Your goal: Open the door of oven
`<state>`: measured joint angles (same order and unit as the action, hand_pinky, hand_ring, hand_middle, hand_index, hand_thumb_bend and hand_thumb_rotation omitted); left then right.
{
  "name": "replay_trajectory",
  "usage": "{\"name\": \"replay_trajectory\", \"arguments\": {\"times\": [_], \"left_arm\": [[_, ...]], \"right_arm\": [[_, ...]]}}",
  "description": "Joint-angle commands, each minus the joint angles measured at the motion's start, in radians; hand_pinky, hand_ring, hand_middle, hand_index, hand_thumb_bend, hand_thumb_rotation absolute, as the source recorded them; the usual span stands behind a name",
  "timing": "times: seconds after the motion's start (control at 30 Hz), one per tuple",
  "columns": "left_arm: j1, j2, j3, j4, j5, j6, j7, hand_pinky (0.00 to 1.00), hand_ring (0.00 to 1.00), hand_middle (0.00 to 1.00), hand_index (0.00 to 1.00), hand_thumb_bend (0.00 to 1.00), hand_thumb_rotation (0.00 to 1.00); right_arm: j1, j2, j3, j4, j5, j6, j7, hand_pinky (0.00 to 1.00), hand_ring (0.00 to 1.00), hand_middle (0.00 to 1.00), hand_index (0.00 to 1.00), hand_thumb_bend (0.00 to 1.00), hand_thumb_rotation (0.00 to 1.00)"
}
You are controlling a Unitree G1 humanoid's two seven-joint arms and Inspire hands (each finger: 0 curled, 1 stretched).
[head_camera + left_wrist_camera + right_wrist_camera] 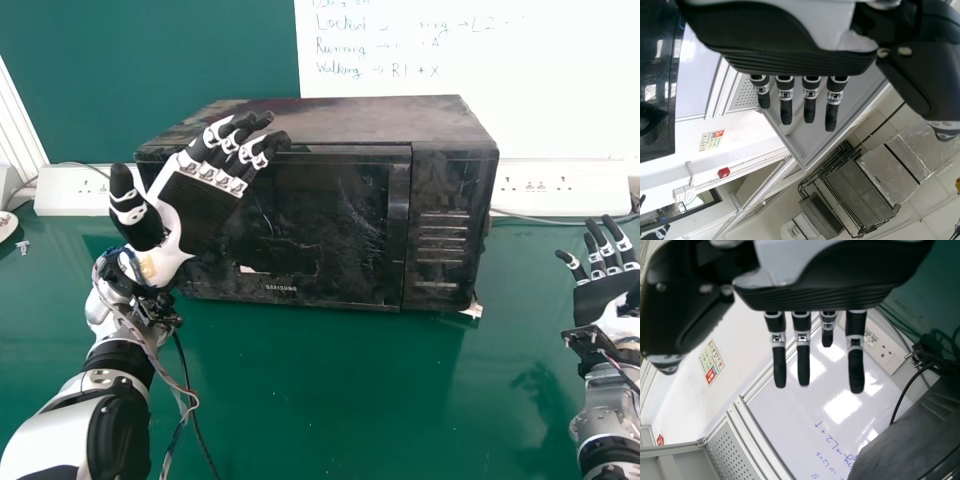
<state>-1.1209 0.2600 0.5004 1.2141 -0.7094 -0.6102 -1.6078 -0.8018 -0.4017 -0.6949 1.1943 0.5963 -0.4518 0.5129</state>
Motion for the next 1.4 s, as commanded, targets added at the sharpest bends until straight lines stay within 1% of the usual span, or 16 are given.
{"name": "replay_trajectory", "arguments": {"times": [0.0, 0.07, 0.13, 0.27, 0.43, 0.53, 0.63, 0.83, 0.9, 0.97, 1.03, 1.07, 1.13, 1.23, 1.3, 1.37], "left_arm": [[-0.026, -0.006, 0.009, 0.010, 0.019, 0.013, -0.007, 0.39, 0.62, 0.75, 0.74, 1.00, 0.89], [-0.030, -0.006, 0.008, 0.015, 0.033, 0.025, -0.004, 0.40, 0.64, 0.76, 0.76, 1.00, 0.86], [-0.034, -0.009, 0.011, 0.019, 0.042, 0.043, 0.000, 0.41, 0.64, 0.77, 0.77, 1.00, 0.84], [-0.040, -0.016, 0.011, 0.026, 0.060, 0.057, 0.007, 0.42, 0.64, 0.76, 0.78, 1.00, 0.86], [-0.042, -0.020, 0.008, 0.031, 0.086, 0.084, 0.020, 0.45, 0.65, 0.77, 0.80, 0.96, 0.85], [-0.042, -0.019, 0.006, 0.031, 0.100, 0.098, 0.034, 0.46, 0.67, 0.78, 0.82, 0.94, 0.83], [-0.041, -0.021, 0.007, 0.031, 0.109, 0.092, 0.036, 0.48, 0.69, 0.80, 0.85, 0.92, 0.85], [-0.044, -0.018, 0.005, 0.033, 0.124, 0.114, 0.029, 0.53, 0.73, 0.84, 0.88, 0.88, 0.78], [-0.042, -0.014, 0.000, 0.036, 0.134, 0.132, 0.043, 0.53, 0.74, 0.84, 0.88, 0.89, 0.80], [-0.038, -0.006, -0.005, 0.042, 0.146, 0.174, 0.059, 0.54, 0.75, 0.85, 0.87, 0.90, 0.78], [-0.030, -0.001, -0.005, 0.046, 0.156, 0.212, 0.077, 0.55, 0.75, 0.85, 0.87, 0.85, 0.72], [-0.025, 0.000, -0.005, 0.046, 0.160, 0.222, 0.088, 0.56, 0.75, 0.85, 0.87, 0.83, 0.71], [-0.014, 0.002, -0.002, 0.046, 0.167, 0.237, 0.106, 0.56, 0.74, 0.85, 0.88, 0.81, 0.70], [-0.003, 0.008, -0.004, 0.047, 0.177, 0.261, 0.107, 0.59, 0.77, 0.87, 0.90, 0.75, 0.68], [0.001, 0.013, -0.006, 0.047, 0.186, 0.264, 0.110, 0.61, 0.78, 0.88, 0.90, 0.73, 0.67], [0.004, 0.015, -0.007, 0.048, 0.198, 0.265, 0.115, 0.62, 0.79, 0.89, 0.90, 0.71, 0.67]], "right_arm": [[-0.001, -0.003, 0.001, -0.006, -0.003, -0.003, -0.001, 0.82, 0.93, 0.96, 0.88, 1.00, 0.93], [-0.001, -0.003, 0.000, -0.007, -0.001, -0.003, 0.002, 0.82, 0.93, 0.96, 0.89, 1.00, 0.93], [0.000, -0.002, 0.001, -0.009, 0.000, -0.004, 0.008, 0.82, 0.94, 0.97, 0.89, 1.00, 0.94], [0.000, -0.005, 0.001, -0.006, -0.002, -0.003, 0.008, 0.82, 0.93, 0.97, 0.90, 1.00, 0.94], [0.000, -0.002, -0.001, -0.009, 0.001, -0.001, 0.005, 0.83, 0.93, 0.97, 0.90, 1.00, 0.94], [0.000, -0.002, -0.003, -0.010, 0.005, 0.001, 0.008, 0.84, 0.94, 0.97, 0.93, 1.00, 0.93], [-0.001, -0.002, -0.004, -0.011, 0.006, 0.005, 0.006, 0.85, 0.93, 0.97, 0.96, 1.00, 0.94], [-0.002, -0.001, -0.009, -0.011, 0.012, 0.009, 0.012, 0.85, 0.94, 0.97, 0.98, 1.00, 0.92], [-0.002, -0.001, -0.009, -0.012, 0.013, 0.010, 0.013, 0.85, 0.94, 0.98, 0.99, 1.00, 0.93], [-0.002, -0.001, -0.007, -0.011, 0.011, 0.008, 0.010, 0.83, 0.94, 0.97, 0.98, 1.00, 0.93], [-0.003, -0.001, -0.007, -0.012, 0.013, 0.008, 0.011, 0.84, 0.95, 0.98, 0.99, 1.00, 0.93], [-0.003, -0.001, -0.008, -0.012, 0.015, 0.010, 0.014, 0.85, 0.96, 0.99, 0.99, 1.00, 0.94], [-0.003, -0.002, -0.008, -0.011, 0.017, 0.010, 0.017, 0.87, 0.98, 1.00, 0.99, 1.00, 0.93], [-0.003, -0.002, -0.006, -0.011, 0.017, 0.005, 0.010, 0.88, 0.99, 1.00, 0.98, 1.00, 0.93], [-0.003, -0.001, -0.006, -0.011, 0.018, 0.004, 0.014, 0.90, 1.00, 1.00, 0.98, 1.00, 0.93], [-0.003, -0.002, -0.005, -0.010, 0.017, 0.001, 0.019, 0.92, 1.00, 1.00, 0.98, 1.00, 0.93]]}}
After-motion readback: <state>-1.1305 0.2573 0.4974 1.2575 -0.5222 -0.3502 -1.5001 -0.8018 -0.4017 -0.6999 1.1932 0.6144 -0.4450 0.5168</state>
